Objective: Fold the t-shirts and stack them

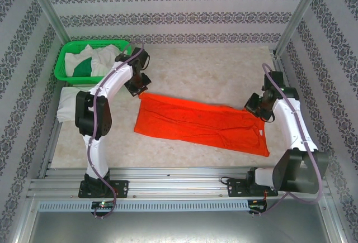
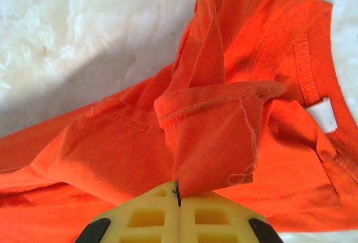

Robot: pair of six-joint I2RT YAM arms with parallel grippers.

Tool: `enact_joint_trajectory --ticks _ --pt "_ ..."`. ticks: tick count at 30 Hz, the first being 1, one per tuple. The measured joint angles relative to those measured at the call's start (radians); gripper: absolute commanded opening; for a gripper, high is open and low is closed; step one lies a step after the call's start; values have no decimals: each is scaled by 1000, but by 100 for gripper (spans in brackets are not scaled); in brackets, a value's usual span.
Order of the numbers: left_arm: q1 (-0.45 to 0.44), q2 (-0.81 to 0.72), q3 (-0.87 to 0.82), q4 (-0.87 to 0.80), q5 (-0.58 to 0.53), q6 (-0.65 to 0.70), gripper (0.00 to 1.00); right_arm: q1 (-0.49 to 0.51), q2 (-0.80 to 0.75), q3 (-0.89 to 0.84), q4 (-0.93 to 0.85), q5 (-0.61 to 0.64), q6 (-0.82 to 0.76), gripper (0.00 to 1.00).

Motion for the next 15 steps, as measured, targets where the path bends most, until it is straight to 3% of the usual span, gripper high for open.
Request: enact_joint_trajectory --ticks 15 --pt "-19 -146 -216 45 26 -2 0 11 -143 -112 -112 61 26 0"
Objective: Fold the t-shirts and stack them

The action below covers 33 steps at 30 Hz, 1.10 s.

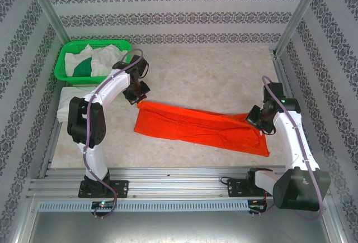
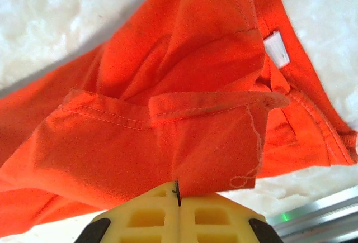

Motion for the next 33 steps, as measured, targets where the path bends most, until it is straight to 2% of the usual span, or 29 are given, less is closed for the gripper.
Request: enact_joint_trajectory --ticks 21,33 --pt "-25 -66 -208 70 37 -26 0 2 11 -198 67 -10 25 0" --pt "-26 -66 -275 115 48 -34 0 2 59 -233 133 -49 34 0"
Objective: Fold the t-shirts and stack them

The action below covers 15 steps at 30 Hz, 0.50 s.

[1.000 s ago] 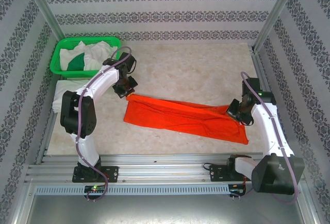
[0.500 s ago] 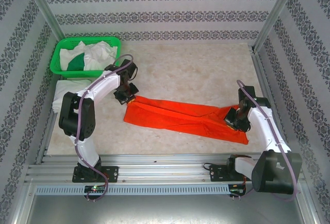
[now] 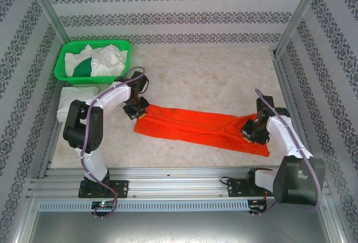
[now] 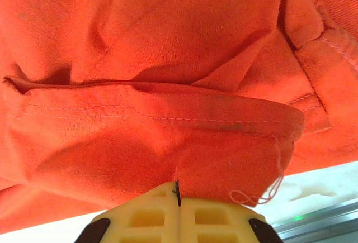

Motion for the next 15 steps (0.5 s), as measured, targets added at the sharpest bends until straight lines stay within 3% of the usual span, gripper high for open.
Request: enact_joint_trajectory --ticks 8,10,11,13,15 --pt "0 0 0 15 0 0 0 6 21 -58 8 -34 27 0" --pt "0 0 0 16 0 0 6 6 27 -64 7 -42 36 4" --pt "0 0 -1 16 -1 0 11 6 27 -64 6 -45 42 10" --pt "0 0 -2 16 -1 3 22 6 23 -64 5 -50 50 31" --pt "0 0 -2 18 -6 3 38 7 4 -54 -10 -50 48 47"
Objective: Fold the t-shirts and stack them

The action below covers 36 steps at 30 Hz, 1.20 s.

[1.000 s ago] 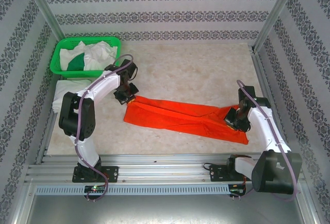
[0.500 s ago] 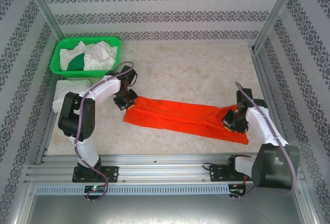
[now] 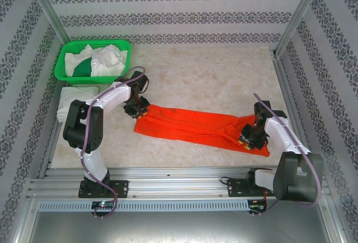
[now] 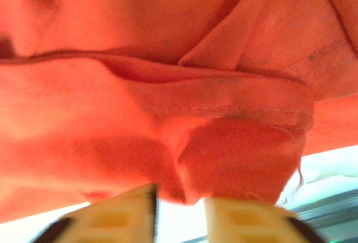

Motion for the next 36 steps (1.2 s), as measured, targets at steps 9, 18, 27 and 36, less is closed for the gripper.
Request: enact_joint_trajectory --ticks 9,18,27,36 --pt "-23 0 117 -36 -79 29 98 -13 -19 220 -34 44 -40 61" --pt "-101 112 317 49 -17 35 98 -173 285 320 105 57 -80 38" --pt "-91 311 307 145 55 -21 95 -276 520 399 233 35 -86 22" --pt "-51 250 190 236 82 -78 95 -388 578 386 254 -5 -90 0"
